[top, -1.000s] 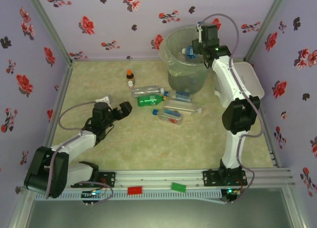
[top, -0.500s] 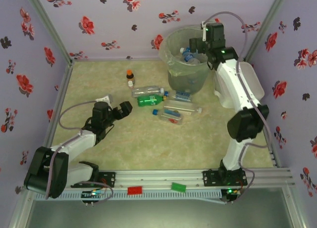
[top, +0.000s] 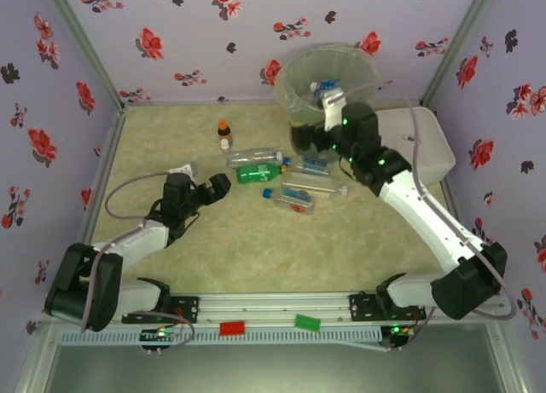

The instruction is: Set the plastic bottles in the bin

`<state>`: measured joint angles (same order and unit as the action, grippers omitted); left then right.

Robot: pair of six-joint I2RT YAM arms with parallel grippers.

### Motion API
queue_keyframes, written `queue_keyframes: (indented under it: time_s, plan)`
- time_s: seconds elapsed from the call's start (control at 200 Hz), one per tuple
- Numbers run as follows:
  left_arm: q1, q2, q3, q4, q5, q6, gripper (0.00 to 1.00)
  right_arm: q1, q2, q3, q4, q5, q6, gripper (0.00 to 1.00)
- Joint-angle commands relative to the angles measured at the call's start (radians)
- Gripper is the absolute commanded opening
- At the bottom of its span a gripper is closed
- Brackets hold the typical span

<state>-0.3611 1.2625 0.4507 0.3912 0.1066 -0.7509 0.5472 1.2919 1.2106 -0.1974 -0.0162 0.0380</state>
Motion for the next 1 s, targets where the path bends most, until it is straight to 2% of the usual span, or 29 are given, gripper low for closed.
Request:
queue_keyframes:
  time_s: [0.0,0.15,0.29,0.46,0.765,0.87,0.995]
  plan:
    - [-0.007,0.019,0.036,0.045,0.008,-0.022,1.0,0.067,-0.05,-0.154,0.082,-0.036,0.103,1.0]
    - [0.001,0.012,0.046,0.027,-0.001,-0.023,1.0,0.144,-0.034,-0.311,0.175,-0.059,0.226,1.0]
    - [0.007,-0.001,0.058,-0.004,-0.009,-0.016,1.0,0.182,0.072,-0.286,0.073,-0.08,0.221,1.0]
    - [0.008,-0.031,0.06,-0.031,-0.025,-0.016,1.0,0.203,0.185,-0.203,-0.145,0.0,0.118,1.0]
    - [0.008,-0.024,0.072,-0.038,-0.028,-0.013,1.0,0.207,0.396,0.038,-0.453,0.069,-0.109,0.89]
    - [0.009,-0.039,0.072,-0.048,-0.029,-0.002,1.0,0.217,0.463,0.101,-0.524,0.096,-0.154,0.86]
    - [0.009,-0.053,0.066,-0.07,-0.043,0.014,1.0,0.237,0.546,0.138,-0.575,0.192,-0.2,0.83]
